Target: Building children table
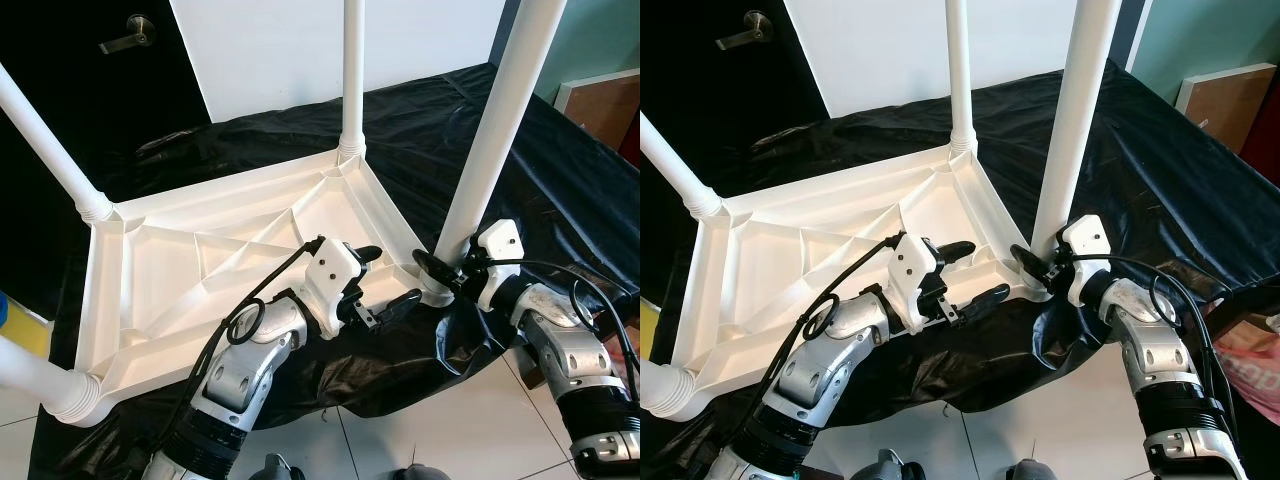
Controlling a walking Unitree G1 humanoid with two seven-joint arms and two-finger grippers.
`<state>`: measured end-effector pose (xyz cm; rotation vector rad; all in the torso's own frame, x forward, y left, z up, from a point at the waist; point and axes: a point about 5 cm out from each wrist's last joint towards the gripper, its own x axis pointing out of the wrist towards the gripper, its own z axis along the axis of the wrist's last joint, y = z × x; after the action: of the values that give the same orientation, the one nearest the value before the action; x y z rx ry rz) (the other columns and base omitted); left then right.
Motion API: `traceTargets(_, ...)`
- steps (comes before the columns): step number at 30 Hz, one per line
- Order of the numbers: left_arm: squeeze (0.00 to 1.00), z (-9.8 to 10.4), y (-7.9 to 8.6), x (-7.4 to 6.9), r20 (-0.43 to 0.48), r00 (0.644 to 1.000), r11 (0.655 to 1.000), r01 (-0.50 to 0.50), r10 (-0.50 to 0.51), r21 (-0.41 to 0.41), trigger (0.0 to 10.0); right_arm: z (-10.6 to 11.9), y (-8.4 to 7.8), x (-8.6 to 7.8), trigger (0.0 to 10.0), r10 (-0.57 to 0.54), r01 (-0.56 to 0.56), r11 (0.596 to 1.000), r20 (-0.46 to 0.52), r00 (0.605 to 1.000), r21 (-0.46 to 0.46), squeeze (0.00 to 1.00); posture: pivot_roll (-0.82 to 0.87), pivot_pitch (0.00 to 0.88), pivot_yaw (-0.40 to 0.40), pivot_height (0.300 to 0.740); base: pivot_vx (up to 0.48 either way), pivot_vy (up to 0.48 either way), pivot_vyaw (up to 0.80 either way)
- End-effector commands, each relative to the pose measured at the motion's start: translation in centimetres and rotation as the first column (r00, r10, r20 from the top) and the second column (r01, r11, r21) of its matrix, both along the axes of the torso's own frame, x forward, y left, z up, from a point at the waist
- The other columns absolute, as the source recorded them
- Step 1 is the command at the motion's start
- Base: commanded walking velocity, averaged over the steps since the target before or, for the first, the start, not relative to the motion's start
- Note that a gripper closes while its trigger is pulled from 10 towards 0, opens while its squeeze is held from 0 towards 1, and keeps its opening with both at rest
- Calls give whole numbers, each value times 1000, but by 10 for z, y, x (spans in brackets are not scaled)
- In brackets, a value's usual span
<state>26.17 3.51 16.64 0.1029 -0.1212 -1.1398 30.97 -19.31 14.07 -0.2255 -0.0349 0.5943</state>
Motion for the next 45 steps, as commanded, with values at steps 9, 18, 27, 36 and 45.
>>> traceTargets(9, 0, 1, 2, -1, 6, 1000, 1000, -29, 29, -2, 10000, -30, 14, -12, 10000, -149, 154, 987, -110, 983, 37, 0, -117, 91, 75, 740, 0, 0, 0)
traceTargets(18, 0, -1, 3, -2, -3, 1000, 1000, -25, 25, 6, 10000, -34, 30, -19, 10000, -331, 348, 931, -145, 932, 112, 0, -116, 100, 79, 740, 0, 0, 0)
traceTargets(27, 0, -2, 3, -4, -8, 1000, 1000, -23, 23, 6, 10000, -36, 35, -25, 10000, -556, 576, 804, -157, 816, 146, 0, -114, 103, 81, 740, 0, 0, 0)
traceTargets(36, 0, -1, 3, -5, -13, 1000, 1000, -23, 23, 3, 10000, -35, 37, -36, 10000, -746, 768, 615, -181, 641, 180, 0, -113, 107, 80, 740, 0, 0, 0)
traceTargets(45, 0, 1, 2, -4, -10, 1000, 1000, -23, 23, 1, 10000, -30, 44, -36, 10000, -740, 757, 628, -163, 652, 178, 0, -103, 105, 77, 740, 0, 0, 0)
